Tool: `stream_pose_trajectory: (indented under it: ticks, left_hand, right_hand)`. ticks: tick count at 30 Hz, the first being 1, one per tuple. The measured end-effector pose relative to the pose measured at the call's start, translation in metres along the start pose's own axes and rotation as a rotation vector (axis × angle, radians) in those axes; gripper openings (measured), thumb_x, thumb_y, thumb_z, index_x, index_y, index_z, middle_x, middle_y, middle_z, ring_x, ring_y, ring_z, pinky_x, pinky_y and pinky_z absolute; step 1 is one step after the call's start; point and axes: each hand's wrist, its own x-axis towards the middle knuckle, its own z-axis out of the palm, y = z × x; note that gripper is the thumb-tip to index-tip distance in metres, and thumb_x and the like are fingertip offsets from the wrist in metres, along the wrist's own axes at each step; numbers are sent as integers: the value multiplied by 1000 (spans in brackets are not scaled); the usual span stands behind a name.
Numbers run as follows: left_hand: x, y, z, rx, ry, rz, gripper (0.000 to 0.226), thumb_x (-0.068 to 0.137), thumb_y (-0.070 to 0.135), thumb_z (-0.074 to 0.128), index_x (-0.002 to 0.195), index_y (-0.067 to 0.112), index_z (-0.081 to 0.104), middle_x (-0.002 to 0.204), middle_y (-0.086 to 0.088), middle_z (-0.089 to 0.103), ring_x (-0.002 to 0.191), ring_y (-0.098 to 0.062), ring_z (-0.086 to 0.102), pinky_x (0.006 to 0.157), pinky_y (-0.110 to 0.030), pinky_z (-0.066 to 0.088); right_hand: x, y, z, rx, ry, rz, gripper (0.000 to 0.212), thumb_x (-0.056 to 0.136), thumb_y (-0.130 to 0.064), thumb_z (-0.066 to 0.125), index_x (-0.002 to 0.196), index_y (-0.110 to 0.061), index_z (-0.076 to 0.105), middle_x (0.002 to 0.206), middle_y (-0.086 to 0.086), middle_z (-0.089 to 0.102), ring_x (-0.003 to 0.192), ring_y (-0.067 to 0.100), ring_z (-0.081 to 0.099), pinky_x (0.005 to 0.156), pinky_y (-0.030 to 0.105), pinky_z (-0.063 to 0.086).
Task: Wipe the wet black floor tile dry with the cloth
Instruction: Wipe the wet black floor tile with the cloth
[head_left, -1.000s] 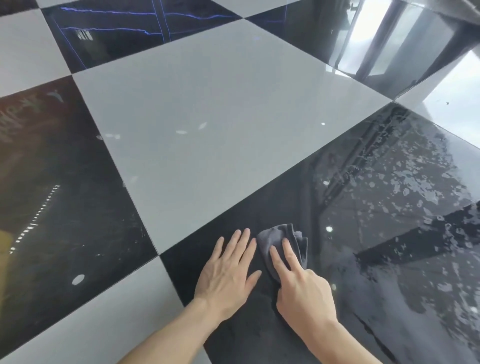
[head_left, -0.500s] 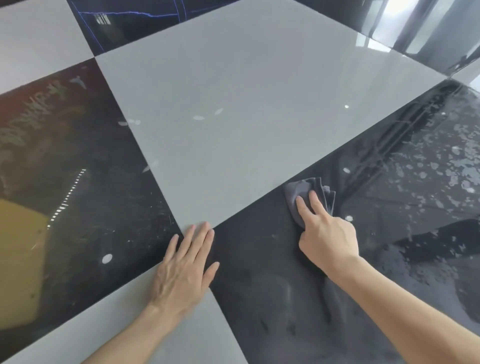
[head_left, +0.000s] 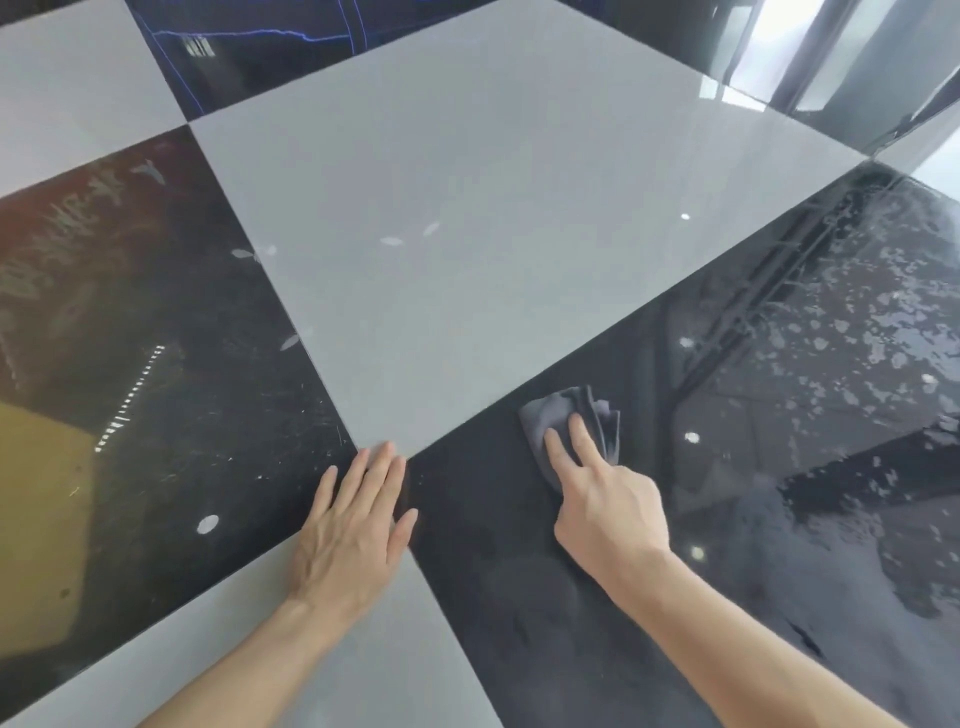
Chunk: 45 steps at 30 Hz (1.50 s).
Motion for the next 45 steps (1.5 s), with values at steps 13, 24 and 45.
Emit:
stream_pose_trajectory:
  ticks: [13, 24, 45]
  left_hand:
    - [1, 4, 0, -94, 33, -72, 75, 97, 45, 1, 127, 0, 54, 136, -12, 52, 126, -29, 49, 102, -50, 38]
    - [3, 4, 10, -202, 132, -67, 61, 99, 37, 15, 125, 1, 56, 136, -11, 52, 126, -29, 48, 103, -48, 35]
    - [0, -2, 6, -171, 113, -26, 69, 98, 43, 7, 126, 3, 56, 137, -8, 52, 125, -25, 49, 103, -46, 34]
  right_hand:
    - [-81, -23, 14, 116, -141, -46, 79, 78, -19, 53, 148, -28, 17, 159, 0, 3, 71, 22, 51, 59, 30, 33]
    - [8, -27, -14, 6, -91, -39, 64, 81, -15, 49, 140, -23, 26, 154, -2, 13, 67, 26, 48, 48, 27, 28]
    - [-87, -51, 11, 98, -126, -132, 86, 61, -25, 72, 140, -26, 40, 154, 4, 25, 59, 24, 46, 52, 26, 32]
